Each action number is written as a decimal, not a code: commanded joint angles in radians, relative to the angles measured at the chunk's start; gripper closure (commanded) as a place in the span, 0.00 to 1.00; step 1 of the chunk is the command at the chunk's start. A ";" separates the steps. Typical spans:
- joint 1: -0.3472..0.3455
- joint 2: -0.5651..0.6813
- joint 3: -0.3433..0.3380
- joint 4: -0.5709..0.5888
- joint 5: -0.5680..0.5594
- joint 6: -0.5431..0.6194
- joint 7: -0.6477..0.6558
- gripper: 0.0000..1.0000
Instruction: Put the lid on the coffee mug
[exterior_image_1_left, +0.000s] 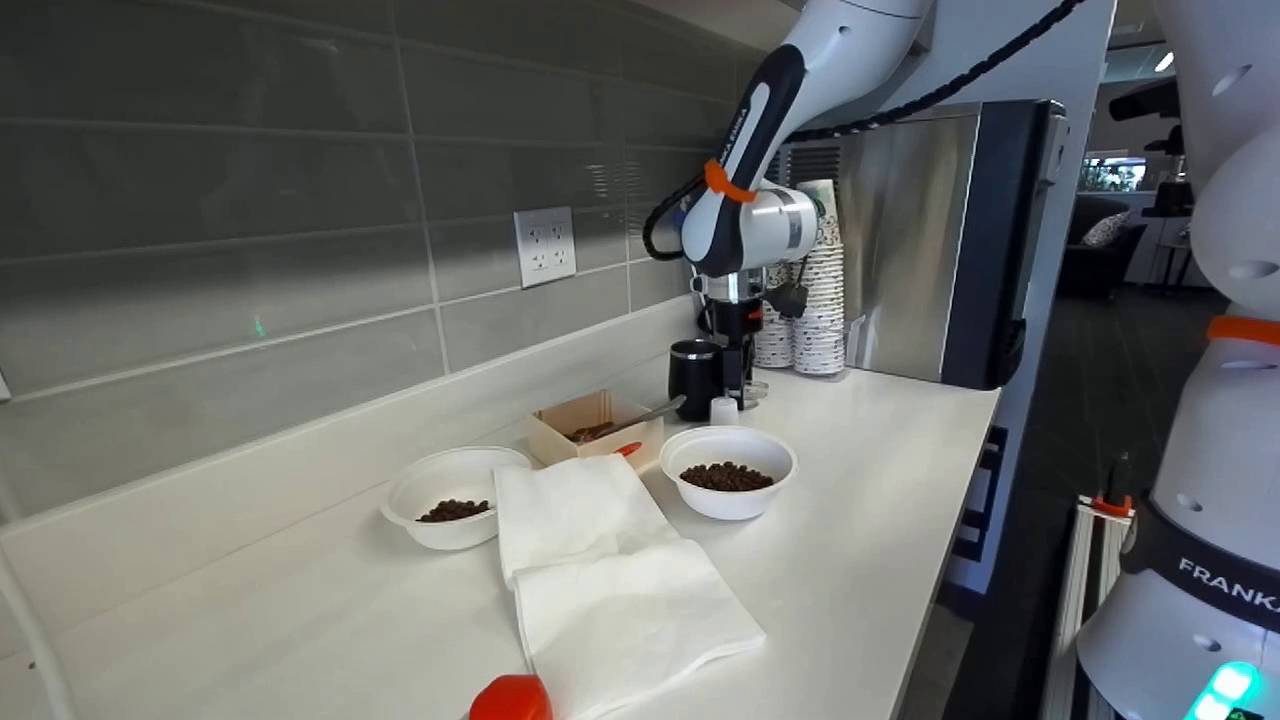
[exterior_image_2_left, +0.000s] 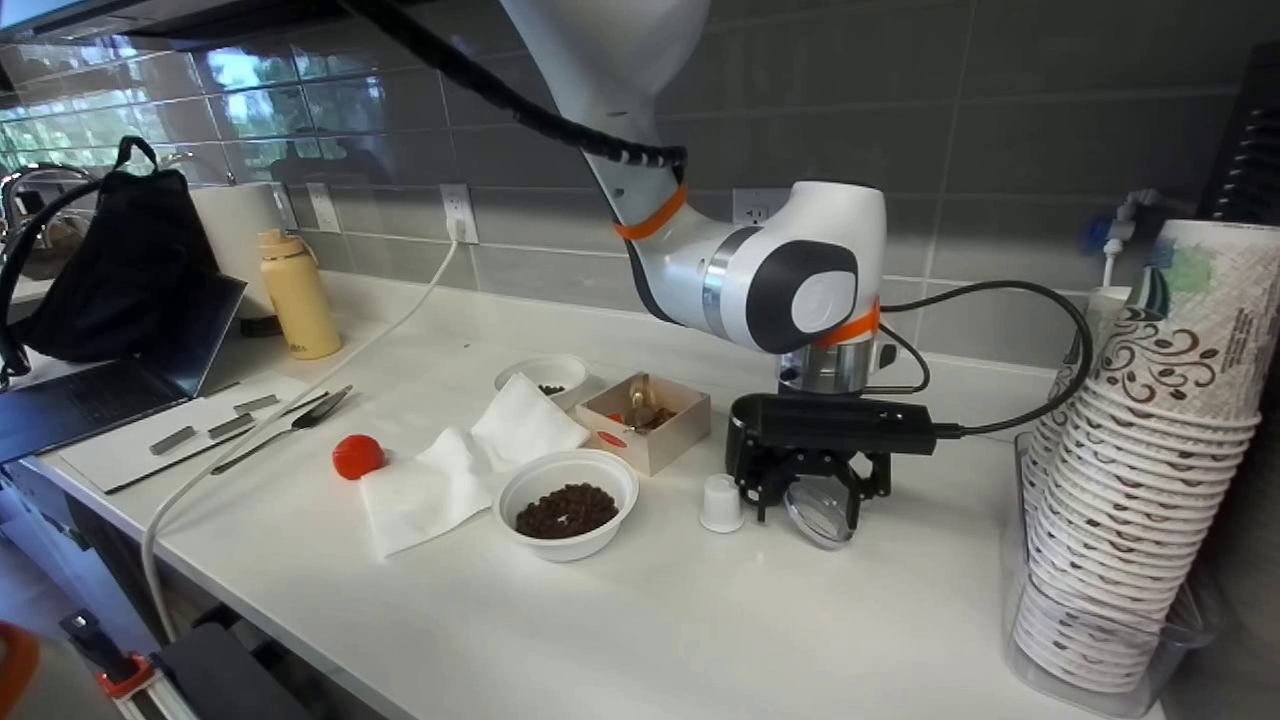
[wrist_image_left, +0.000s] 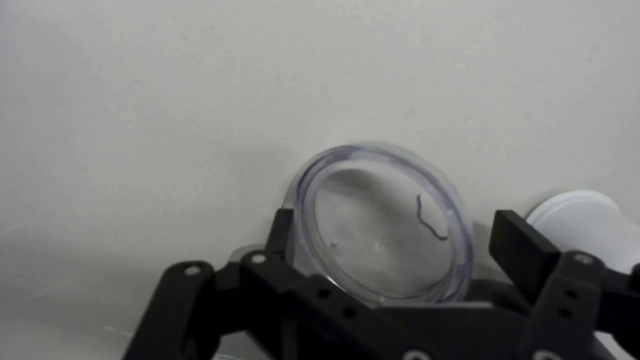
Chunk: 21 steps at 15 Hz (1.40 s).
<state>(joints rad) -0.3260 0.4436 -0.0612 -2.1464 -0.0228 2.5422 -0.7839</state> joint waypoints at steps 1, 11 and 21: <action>-0.001 0.008 -0.004 0.020 -0.012 -0.014 -0.005 0.00; 0.016 -0.009 -0.024 -0.005 -0.046 0.017 0.031 0.00; 0.033 -0.013 -0.042 -0.021 -0.087 0.063 0.092 0.00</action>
<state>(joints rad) -0.3080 0.4425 -0.0863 -2.1500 -0.0753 2.5720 -0.7291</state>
